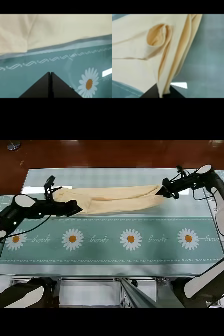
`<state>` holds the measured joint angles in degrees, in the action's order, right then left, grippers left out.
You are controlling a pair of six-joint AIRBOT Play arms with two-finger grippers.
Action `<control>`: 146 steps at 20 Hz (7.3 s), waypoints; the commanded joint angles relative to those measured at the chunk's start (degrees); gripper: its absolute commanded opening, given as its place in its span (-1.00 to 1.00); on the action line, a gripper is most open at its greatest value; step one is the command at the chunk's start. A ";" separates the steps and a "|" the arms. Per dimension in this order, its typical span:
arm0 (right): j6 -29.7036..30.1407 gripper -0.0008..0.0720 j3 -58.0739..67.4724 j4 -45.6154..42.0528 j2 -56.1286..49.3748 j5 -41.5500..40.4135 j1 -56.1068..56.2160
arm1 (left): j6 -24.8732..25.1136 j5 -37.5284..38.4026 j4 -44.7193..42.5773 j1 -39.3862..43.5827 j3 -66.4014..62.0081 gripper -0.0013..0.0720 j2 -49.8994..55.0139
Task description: Fold the shirts.
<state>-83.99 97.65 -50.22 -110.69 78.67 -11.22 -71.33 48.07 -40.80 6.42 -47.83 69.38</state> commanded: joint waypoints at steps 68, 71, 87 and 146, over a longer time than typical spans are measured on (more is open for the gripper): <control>-13.97 0.73 -60.35 -1.49 51.28 -27.58 8.35 | -13.40 3.43 -13.22 -2.38 19.61 -0.90 -34.27; -11.21 0.74 -65.48 3.52 46.86 -31.01 14.71 | -13.42 1.92 -13.20 -2.36 19.61 -0.90 -34.18; 0.44 -0.90 -28.85 10.14 20.87 -19.76 24.30 | -13.42 1.81 -13.20 -2.34 19.61 -0.90 -31.36; -7.87 -0.90 -25.27 -32.17 37.16 -15.54 19.89 | -18.64 7.02 -37.59 7.78 -21.42 -0.90 -4.66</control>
<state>-86.04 76.62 -69.80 -67.42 66.28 -7.97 -84.20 52.80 -66.35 8.95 -68.03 59.42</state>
